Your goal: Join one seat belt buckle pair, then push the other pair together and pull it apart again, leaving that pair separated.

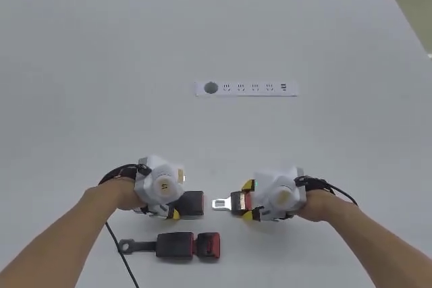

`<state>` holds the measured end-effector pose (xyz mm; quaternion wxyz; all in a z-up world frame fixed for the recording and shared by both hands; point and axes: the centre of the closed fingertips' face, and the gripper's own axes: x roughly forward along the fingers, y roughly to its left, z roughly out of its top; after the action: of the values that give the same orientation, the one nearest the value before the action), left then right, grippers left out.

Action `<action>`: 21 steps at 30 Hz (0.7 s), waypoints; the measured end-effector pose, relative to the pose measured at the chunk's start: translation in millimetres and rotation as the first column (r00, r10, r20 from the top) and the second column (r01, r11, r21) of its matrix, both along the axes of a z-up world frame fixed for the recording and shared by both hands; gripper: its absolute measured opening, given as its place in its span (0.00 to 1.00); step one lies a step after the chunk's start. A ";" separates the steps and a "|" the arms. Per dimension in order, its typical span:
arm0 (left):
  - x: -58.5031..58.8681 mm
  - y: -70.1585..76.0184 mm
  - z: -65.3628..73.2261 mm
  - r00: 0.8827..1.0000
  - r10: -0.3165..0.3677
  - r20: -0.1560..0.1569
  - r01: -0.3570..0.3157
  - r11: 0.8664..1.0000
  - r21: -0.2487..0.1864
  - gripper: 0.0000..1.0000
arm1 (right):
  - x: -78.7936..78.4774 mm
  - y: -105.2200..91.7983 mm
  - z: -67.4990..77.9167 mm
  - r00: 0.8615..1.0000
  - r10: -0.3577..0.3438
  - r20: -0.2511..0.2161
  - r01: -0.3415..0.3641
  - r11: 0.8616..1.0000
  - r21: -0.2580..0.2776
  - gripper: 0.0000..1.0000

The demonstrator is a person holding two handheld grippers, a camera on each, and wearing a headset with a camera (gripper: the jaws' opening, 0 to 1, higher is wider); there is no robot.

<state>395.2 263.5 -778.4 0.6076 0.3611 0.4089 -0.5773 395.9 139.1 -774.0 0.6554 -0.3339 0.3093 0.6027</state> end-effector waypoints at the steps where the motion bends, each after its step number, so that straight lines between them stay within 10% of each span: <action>1: 0.2 0.1 -0.2 1.000 0.001 0.000 -0.001 1.000 -0.001 0.32 | 1.7 1.5 -0.7 1.000 0.001 0.000 -0.001 1.000 0.001 0.31; 21: -1.8 -1.0 5.3 1.000 0.000 -0.001 0.000 1.000 -0.003 0.32 | 0.6 27.7 1.4 1.000 0.020 -0.004 -0.020 1.000 0.018 0.31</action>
<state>393.4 262.5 -773.1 0.6077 0.3602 0.4084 -0.5781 396.5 166.8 -772.6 0.6516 -0.3298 0.3018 0.6128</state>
